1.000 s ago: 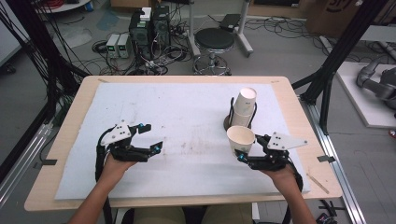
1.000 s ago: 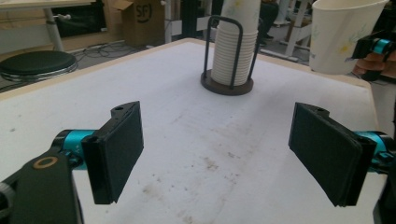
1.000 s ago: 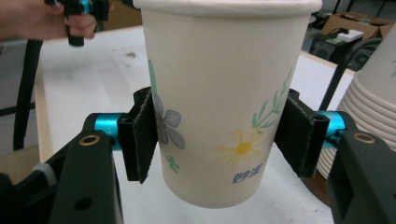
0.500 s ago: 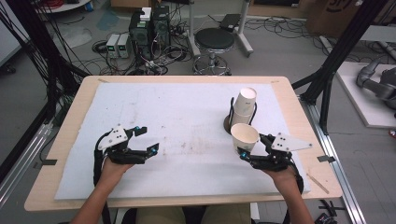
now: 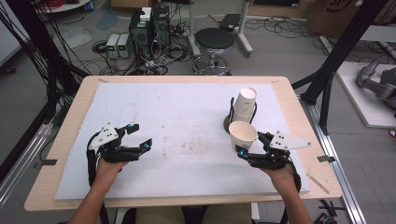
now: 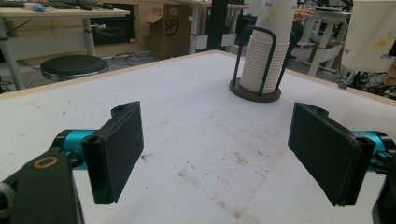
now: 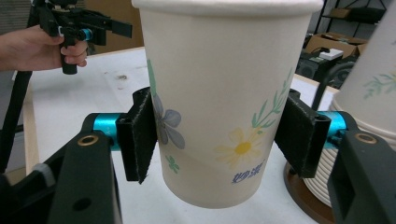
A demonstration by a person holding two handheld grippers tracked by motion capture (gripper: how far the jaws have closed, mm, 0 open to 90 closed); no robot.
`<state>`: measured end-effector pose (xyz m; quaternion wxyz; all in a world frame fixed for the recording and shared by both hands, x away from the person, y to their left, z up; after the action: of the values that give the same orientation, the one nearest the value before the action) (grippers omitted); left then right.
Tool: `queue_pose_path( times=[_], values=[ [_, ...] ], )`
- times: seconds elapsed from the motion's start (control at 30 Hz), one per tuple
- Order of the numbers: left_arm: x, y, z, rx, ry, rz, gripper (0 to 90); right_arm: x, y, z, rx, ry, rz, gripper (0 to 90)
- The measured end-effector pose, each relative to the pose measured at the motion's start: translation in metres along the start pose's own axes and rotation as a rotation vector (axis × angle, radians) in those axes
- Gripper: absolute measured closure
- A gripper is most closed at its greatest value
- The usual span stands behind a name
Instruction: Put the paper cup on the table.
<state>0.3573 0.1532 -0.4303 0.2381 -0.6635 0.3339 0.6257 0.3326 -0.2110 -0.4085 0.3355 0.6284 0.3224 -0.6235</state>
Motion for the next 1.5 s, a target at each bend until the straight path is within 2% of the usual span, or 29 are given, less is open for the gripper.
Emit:
queue_pose_path(
  times=[0.17, 0.3, 0.33, 0.37, 0.4, 0.7, 0.73, 0.77, 0.9, 1.1, 1.27, 1.5],
  values=[
    [0.0, -0.001, 0.002, 0.002, -0.002, -0.003, 18.5, -0.002, -0.004, -0.012, -0.017, -0.002, -0.003, 36.2],
    [-0.001, -0.003, 0.004, -0.01, 0.003, 0.0, 18.5, 0.0, -0.01, -0.037, -0.047, -0.018, -0.003, 36.3],
    [-0.001, -0.004, 0.004, -0.011, 0.005, 0.001, 18.5, 0.0, -0.01, -0.037, -0.047, -0.018, -0.003, 36.3],
    [-0.002, -0.004, 0.004, -0.014, 0.004, -0.004, 18.5, 0.001, -0.01, -0.051, -0.054, -0.02, 0.007, 36.2],
    [-0.002, -0.005, 0.005, -0.015, 0.005, -0.002, 18.5, 0.001, -0.01, -0.051, -0.054, -0.02, 0.007, 36.2],
    [-0.002, -0.005, 0.008, -0.018, 0.002, -0.004, 18.4, 0.008, -0.014, -0.102, -0.043, -0.019, -0.002, 36.3],
    [-0.002, -0.005, 0.008, -0.018, 0.005, -0.002, 18.5, 0.012, -0.015, -0.112, -0.039, -0.028, -0.002, 36.3],
    [-0.002, -0.006, 0.008, -0.018, 0.003, -0.005, 18.5, 0.012, -0.015, -0.112, -0.039, -0.028, -0.002, 36.3],
    [-0.002, -0.006, 0.008, -0.02, 0.004, -0.006, 18.4, 0.019, -0.013, -0.134, -0.012, -0.037, -0.017, 36.3],
    [-0.001, -0.007, 0.009, -0.019, 0.001, -0.002, 18.4, 0.026, -0.011, -0.152, 0.018, -0.043, -0.034, 36.3],
    [-0.002, -0.007, 0.01, -0.022, 0.004, 0.001, 18.5, 0.042, -0.006, -0.165, 0.052, -0.076, -0.056, 36.3],
    [-0.001, -0.009, 0.011, -0.026, 0.004, 0.006, 18.5, 0.053, -0.004, -0.173, 0.058, -0.122, -0.062, 36.3]
  ],
)
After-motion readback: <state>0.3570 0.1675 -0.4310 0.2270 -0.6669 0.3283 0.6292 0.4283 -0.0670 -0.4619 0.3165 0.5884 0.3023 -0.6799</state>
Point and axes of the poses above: each handheld gripper's, and its own axes: z roughly backward along the jaws, x roughly out of its underside, y roughly to its right, the point moved 8 cm from there along -z, roughly forward along the jaws, and after that the axes turned 15 degrees about y, right-handed, at the moved point
